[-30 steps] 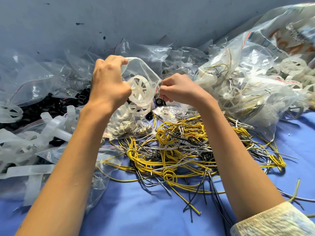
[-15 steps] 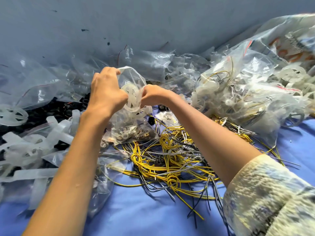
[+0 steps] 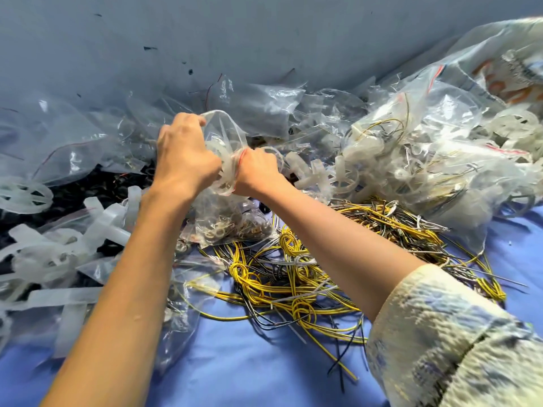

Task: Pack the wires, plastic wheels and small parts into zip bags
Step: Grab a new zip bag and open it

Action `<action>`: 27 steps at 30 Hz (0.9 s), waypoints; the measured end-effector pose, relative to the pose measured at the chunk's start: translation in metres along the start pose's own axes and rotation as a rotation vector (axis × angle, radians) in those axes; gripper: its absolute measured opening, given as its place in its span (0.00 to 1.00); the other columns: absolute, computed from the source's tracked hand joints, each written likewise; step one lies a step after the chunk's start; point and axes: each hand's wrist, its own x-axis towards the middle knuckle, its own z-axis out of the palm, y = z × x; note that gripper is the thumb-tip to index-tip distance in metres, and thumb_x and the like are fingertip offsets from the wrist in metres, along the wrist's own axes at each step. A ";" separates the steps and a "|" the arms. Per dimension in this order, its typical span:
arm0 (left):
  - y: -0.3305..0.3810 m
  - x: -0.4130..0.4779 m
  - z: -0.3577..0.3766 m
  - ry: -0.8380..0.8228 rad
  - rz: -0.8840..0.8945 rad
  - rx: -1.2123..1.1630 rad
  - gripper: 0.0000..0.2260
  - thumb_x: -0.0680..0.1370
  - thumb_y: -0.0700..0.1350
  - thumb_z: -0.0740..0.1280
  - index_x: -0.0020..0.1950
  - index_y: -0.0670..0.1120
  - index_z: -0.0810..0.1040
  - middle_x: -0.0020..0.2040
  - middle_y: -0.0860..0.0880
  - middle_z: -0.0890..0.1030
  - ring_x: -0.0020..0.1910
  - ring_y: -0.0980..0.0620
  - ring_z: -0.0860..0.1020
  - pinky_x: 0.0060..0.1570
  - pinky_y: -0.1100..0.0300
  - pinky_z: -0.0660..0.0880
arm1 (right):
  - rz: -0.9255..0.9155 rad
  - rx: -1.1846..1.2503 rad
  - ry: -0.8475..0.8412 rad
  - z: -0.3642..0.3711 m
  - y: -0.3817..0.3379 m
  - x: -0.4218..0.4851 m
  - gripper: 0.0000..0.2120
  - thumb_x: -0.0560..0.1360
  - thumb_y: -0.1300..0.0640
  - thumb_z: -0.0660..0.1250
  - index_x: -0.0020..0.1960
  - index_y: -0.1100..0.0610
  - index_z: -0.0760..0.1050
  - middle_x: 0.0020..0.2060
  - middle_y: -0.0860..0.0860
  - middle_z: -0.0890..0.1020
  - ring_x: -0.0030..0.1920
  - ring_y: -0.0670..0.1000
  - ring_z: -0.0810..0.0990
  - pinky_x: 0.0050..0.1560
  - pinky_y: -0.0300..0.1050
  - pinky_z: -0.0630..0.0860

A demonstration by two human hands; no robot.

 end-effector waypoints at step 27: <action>0.026 -0.014 0.008 -0.096 0.129 -0.189 0.24 0.71 0.34 0.62 0.67 0.44 0.72 0.64 0.47 0.74 0.61 0.48 0.72 0.60 0.59 0.68 | -0.029 1.036 -0.203 -0.136 0.084 -0.085 0.04 0.76 0.52 0.66 0.47 0.50 0.79 0.43 0.45 0.83 0.43 0.39 0.81 0.37 0.34 0.77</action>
